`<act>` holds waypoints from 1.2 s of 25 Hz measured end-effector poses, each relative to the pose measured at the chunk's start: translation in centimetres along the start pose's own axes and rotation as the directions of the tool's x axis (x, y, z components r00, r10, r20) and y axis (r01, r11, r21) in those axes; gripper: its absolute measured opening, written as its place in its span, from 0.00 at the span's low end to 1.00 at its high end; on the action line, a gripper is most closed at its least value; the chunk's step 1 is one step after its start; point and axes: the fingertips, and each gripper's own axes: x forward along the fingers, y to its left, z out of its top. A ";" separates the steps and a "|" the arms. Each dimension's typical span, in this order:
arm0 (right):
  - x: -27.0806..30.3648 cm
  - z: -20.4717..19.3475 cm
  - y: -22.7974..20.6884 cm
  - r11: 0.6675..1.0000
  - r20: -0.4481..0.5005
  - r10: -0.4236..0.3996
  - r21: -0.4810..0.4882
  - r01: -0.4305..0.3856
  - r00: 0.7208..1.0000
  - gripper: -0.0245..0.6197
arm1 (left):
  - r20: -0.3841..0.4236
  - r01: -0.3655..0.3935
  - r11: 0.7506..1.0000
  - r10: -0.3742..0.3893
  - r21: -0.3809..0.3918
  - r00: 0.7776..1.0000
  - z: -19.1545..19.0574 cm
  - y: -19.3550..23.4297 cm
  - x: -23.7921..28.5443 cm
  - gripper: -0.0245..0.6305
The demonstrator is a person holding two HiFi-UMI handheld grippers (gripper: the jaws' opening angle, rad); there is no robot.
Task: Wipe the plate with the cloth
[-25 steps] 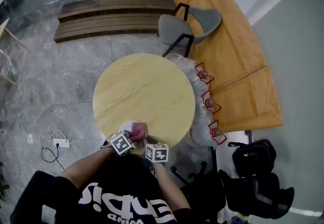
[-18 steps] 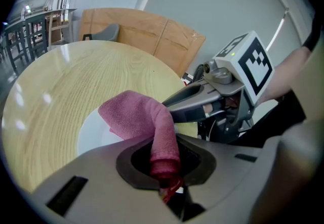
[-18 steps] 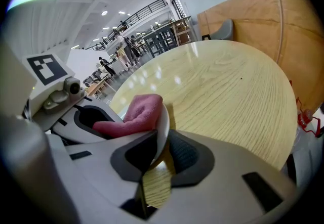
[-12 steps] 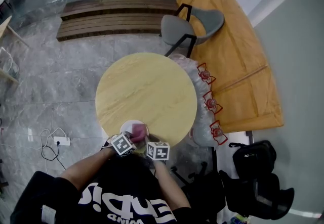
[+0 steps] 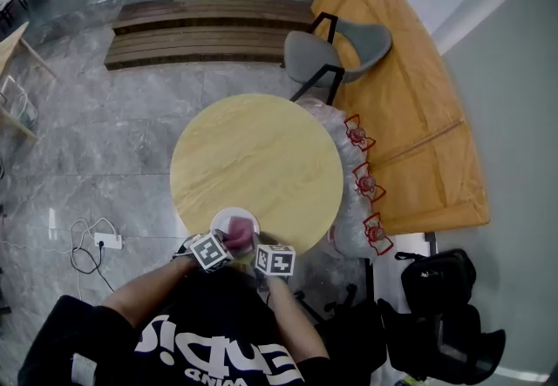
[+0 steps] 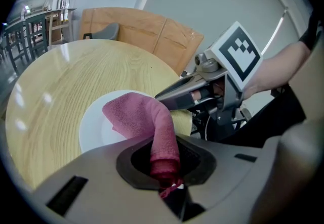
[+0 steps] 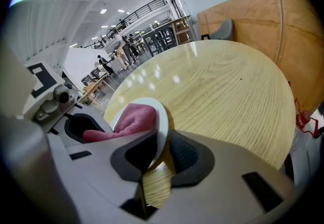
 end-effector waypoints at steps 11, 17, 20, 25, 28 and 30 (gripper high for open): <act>0.1 0.1 0.2 0.999 -0.011 0.019 -0.030 -0.019 1.000 0.18 | 0.059 -0.023 1.000 0.023 -0.004 0.998 -0.2 1.0 -1.7 0.12; 0.0 0.0 0.2 0.999 -0.018 0.022 -0.038 -0.023 1.000 0.18 | 0.077 -0.038 0.999 0.040 -0.023 0.996 -0.5 1.7 -2.6 0.12; 0.0 0.1 0.2 0.999 -0.022 0.030 -0.042 -0.031 0.999 0.18 | 0.077 -0.042 0.999 0.044 -0.030 0.996 -0.6 2.0 -2.9 0.12; 0.0 0.0 0.2 0.998 -0.025 0.035 -0.044 -0.036 0.999 0.18 | 0.068 -0.053 0.998 0.055 -0.032 0.996 -0.9 2.8 -3.2 0.12; 0.0 0.0 0.1 0.998 -0.028 0.040 -0.049 -0.042 0.999 0.18 | 0.052 -0.066 0.997 0.069 -0.046 0.996 -1.3 3.5 -3.2 0.12; 0.0 0.1 0.1 0.998 -0.032 0.046 -0.050 -0.047 0.998 0.18 | 0.057 -0.076 0.996 0.079 -0.055 0.995 -1.2 4.1 -3.6 0.12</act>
